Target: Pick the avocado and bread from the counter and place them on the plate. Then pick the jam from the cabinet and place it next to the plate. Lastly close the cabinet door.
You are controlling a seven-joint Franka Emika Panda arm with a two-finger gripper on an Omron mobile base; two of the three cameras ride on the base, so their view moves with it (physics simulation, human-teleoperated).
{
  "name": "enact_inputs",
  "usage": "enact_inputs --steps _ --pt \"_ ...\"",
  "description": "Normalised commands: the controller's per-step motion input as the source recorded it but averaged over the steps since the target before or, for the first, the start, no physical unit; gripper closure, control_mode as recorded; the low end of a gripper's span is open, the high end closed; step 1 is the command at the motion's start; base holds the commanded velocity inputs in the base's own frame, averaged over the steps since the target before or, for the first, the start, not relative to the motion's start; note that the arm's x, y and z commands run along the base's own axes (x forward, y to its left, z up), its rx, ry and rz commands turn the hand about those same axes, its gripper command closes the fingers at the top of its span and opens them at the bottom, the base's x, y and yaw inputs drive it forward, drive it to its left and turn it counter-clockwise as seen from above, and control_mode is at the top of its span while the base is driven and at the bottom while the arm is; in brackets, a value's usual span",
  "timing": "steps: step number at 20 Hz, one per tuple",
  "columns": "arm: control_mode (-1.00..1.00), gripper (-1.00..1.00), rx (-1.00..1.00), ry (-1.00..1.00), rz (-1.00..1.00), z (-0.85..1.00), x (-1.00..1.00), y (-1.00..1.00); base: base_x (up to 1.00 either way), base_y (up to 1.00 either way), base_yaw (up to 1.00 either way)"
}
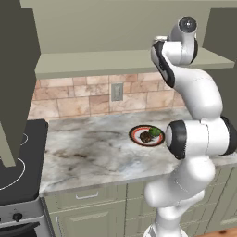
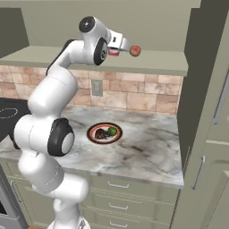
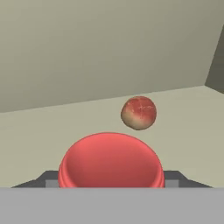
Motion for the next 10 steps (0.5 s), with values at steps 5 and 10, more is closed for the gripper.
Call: enact_inputs --steps 5,10 --pt "-1.00 1.00 0.03 -0.01 0.00 0.11 -0.65 0.07 0.00 0.00 0.00" --pt "-1.00 1.00 0.05 0.00 0.02 0.11 -0.71 0.01 0.00 0.00 0.00"
